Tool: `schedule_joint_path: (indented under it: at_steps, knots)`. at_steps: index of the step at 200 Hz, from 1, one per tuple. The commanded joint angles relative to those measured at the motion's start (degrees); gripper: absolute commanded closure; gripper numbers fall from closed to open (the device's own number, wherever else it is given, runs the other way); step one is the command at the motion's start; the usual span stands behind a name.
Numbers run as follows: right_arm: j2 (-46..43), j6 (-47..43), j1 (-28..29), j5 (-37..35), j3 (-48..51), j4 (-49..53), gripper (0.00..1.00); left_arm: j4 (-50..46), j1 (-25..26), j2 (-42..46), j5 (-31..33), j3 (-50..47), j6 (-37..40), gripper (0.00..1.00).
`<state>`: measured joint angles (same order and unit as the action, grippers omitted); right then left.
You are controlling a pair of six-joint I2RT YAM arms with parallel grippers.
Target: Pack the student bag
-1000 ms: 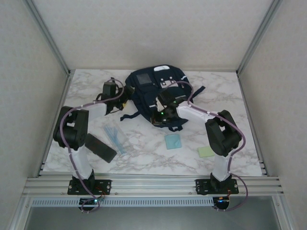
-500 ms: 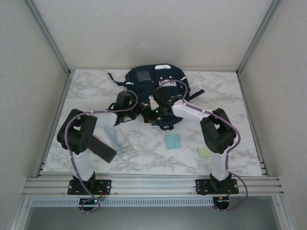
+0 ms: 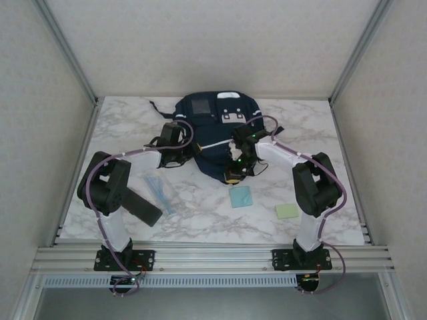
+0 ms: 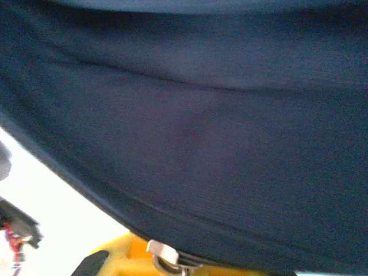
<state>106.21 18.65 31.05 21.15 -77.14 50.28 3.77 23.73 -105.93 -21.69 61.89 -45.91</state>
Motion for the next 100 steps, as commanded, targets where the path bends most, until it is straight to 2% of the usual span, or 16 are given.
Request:
schedule_joint_path:
  at_steps: [1, 33, 43, 54, 78, 85, 100]
  knots:
    - [-1.44, -5.71, -4.44, -16.58, -3.96, 17.82, 1.00, -7.37, -4.80, 1.55, 3.78, 3.58, 10.91, 1.00]
    - [1.04, -8.81, -7.06, -31.93, -10.52, 19.42, 1.00, -10.98, -7.11, 0.84, 1.45, 5.48, 14.38, 1.00]
    - [2.68, -9.94, -7.14, -34.26, -12.87, 18.95, 1.00, -12.20, -7.87, 0.51, 1.23, 6.30, 15.48, 1.00]
    - [4.69, -10.51, -7.06, -33.57, -15.18, 17.98, 1.00, -13.08, -8.90, -0.10, 0.71, 7.66, 15.93, 1.00]
    - [6.90, -12.46, -5.56, -19.62, -16.89, 11.17, 1.00, -14.46, -10.54, -1.60, 0.24, 11.20, 14.79, 0.99]
    - [7.29, -12.59, -4.65, -15.81, -17.05, 9.18, 1.00, -14.87, -10.55, -1.56, 0.45, 11.95, 14.03, 0.88]
    - [8.14, -12.08, -2.78, -9.08, -17.48, 4.52, 1.00, -14.31, -10.53, -0.90, 0.97, 11.99, 10.35, 0.43]
